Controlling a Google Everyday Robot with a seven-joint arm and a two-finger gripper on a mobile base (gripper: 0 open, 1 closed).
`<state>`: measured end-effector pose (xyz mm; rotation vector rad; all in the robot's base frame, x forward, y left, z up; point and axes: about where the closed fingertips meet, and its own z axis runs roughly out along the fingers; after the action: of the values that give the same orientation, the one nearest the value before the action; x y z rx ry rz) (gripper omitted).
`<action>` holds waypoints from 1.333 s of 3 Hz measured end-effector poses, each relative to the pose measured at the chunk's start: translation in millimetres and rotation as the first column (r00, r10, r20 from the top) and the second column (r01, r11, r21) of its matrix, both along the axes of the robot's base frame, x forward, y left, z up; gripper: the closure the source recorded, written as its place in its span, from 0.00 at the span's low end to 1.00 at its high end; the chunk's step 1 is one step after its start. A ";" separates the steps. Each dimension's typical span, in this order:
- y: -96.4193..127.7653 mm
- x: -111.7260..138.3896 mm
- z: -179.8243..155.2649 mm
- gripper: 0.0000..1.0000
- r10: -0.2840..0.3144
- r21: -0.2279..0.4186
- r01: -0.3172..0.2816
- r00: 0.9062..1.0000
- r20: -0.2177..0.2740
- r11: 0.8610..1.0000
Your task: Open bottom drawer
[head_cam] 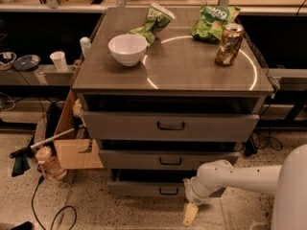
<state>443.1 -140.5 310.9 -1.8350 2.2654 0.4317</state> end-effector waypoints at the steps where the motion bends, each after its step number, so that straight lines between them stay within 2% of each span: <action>1: 0.3 7.5 -26.0 0.00 0.028 0.023 -0.027 0.999 -0.028 0.999; 3: 2.1 22.8 -51.7 0.00 0.030 0.025 -0.029 0.999 -0.032 0.999; 4: -2.0 26.8 -61.1 0.00 -0.020 0.013 0.020 1.000 -0.021 1.000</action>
Offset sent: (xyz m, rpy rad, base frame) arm 0.0277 0.0010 -0.0557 0.0278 0.0406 0.0408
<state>469.9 -142.5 249.9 -1.8086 2.2870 0.4632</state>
